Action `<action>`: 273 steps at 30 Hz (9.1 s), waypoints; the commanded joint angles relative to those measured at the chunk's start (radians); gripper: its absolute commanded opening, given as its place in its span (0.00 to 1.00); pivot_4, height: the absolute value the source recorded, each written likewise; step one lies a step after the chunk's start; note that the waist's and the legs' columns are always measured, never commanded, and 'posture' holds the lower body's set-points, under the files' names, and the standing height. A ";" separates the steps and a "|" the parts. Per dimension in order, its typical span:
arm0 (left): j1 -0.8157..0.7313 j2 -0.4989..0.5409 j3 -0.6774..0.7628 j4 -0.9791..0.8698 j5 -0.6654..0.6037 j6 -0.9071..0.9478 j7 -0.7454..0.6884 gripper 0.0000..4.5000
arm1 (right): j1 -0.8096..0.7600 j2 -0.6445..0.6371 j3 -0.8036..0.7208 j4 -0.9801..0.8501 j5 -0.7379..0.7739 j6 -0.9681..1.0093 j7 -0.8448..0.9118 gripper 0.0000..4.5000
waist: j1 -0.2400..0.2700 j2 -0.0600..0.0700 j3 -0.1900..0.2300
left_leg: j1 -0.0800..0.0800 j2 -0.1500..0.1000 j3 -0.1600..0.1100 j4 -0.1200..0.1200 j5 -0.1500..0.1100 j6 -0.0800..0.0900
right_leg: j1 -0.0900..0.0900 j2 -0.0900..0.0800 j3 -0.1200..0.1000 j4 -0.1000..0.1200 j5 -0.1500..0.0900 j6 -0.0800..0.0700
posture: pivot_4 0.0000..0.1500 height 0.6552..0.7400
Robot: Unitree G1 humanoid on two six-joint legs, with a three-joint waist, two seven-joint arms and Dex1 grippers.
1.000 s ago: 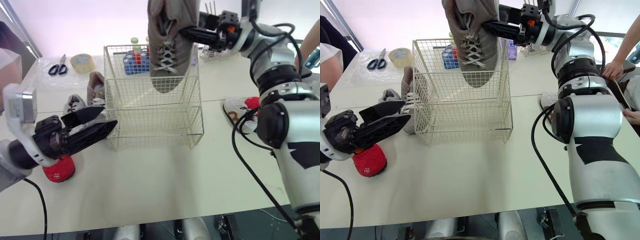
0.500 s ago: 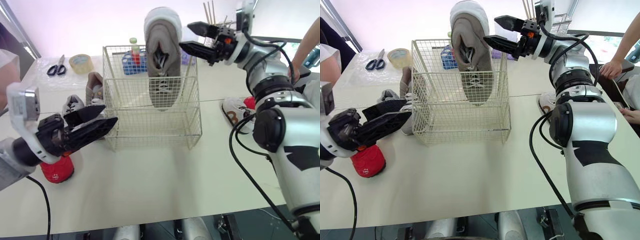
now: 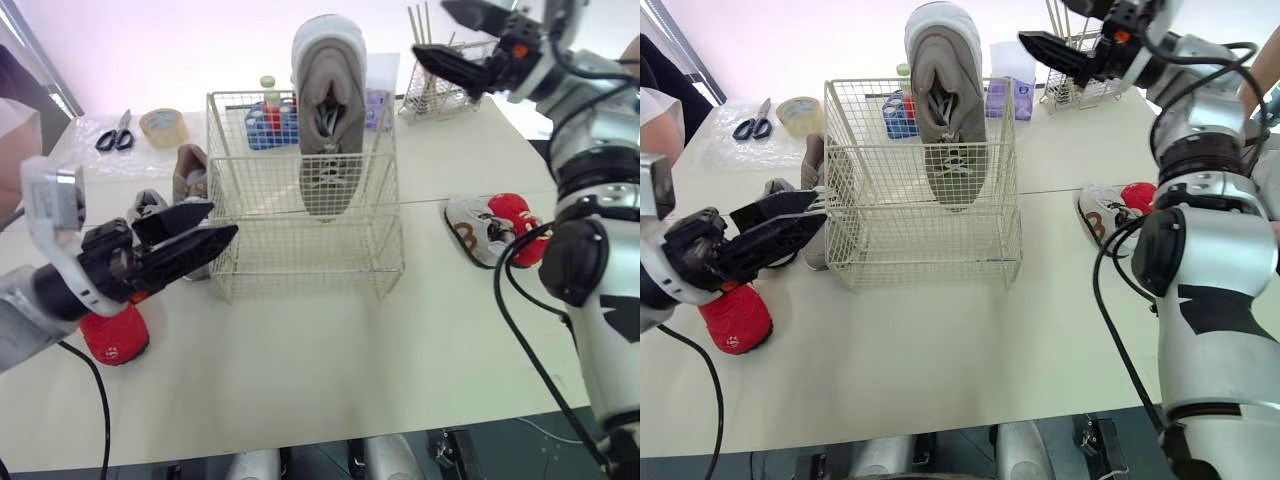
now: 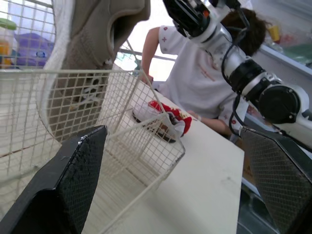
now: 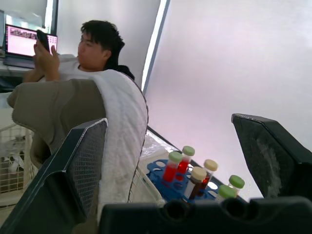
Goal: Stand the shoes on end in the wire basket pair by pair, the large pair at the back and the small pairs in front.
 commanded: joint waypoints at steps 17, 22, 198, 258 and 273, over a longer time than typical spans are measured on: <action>-1.025 0.055 -0.691 1.367 1.039 0.156 -0.532 1.00 | 0.518 -0.280 0.321 -1.469 0.537 0.978 0.089 0.99 | 0.012 -0.006 -0.003 | 0.011 -0.003 0.000 0.003 -0.002 0.006 | 0.013 0.005 -0.003 0.002 0.000 0.002 | 1.00 1.00; -1.176 -0.105 -0.738 1.647 1.256 0.015 -0.583 1.00 | 0.574 -0.299 0.285 -1.510 0.548 0.944 0.072 0.99 | 0.001 -0.007 -0.003 | -0.002 -0.001 0.000 0.015 -0.006 0.013 | 0.005 0.006 -0.003 0.004 0.001 0.004 | 1.00 1.00; -0.027 -0.129 -0.401 -0.307 0.454 0.072 -0.079 1.00 | 1.049 0.112 -0.094 -0.617 0.076 0.231 -0.819 0.69 | 0.002 0.001 -0.007 | 0.013 0.000 0.002 0.023 -0.010 0.018 | 0.021 0.006 0.010 0.002 0.002 0.004 | 1.00 1.00; -0.564 -0.076 -0.564 0.234 0.342 0.388 -0.674 1.00 | 0.096 -0.387 0.777 -1.105 0.550 0.125 0.298 0.16 | 0.003 0.002 0.002 | 0.010 -0.003 0.015 0.015 -0.010 0.026 | 0.011 0.002 0.020 -0.002 0.007 0.012 | 1.00 1.00; -0.562 -0.141 -0.471 0.265 0.285 0.413 -0.597 0.28 | 0.118 -0.319 0.667 -1.039 0.421 0.185 0.298 0.45 | 0.000 0.002 0.002 | 0.010 -0.003 0.014 0.015 -0.010 0.026 | 0.011 0.001 0.020 -0.002 0.007 0.012 | 1.00 1.00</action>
